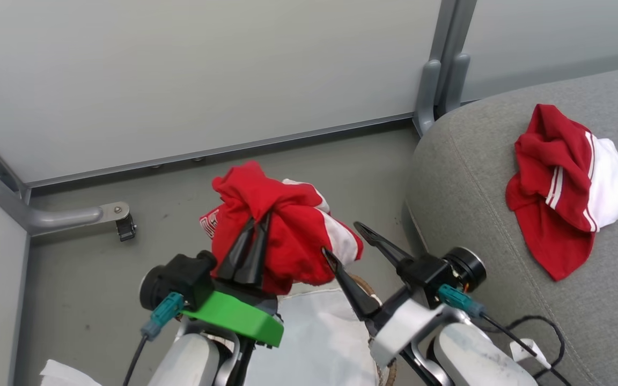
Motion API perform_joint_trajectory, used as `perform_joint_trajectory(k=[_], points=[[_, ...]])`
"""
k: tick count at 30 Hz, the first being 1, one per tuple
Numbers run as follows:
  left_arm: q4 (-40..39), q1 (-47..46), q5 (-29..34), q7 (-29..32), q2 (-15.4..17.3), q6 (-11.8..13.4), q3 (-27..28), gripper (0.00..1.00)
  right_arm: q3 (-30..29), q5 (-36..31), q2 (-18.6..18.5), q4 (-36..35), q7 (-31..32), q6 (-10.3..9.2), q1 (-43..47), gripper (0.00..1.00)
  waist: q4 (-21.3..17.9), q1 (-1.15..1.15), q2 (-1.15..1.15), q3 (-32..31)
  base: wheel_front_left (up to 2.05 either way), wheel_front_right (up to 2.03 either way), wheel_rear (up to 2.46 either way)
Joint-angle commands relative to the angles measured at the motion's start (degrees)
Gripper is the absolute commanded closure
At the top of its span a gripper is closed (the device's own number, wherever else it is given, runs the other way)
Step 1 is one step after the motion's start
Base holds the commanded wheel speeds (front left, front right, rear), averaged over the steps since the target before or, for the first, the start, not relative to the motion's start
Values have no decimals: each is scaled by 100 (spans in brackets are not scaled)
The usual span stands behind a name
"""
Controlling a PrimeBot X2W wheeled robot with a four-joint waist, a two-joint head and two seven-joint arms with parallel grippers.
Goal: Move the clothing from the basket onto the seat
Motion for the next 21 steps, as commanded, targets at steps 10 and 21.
perform_joint_trajectory(k=[10, 21], points=[[16, -77, -166, -22, 11, -18, -651, 100, 631, 102, -53, 1021, -9, -8, -710, 0, 334, 1, 0, -29, 0, 0, 0], [110, -141, -304, -21, 11, -19, -1125, 100, 683, 492, 60, 1127, -9, -8, -726, 100, 496, 1, 0, -32, 0, 0, 0]])
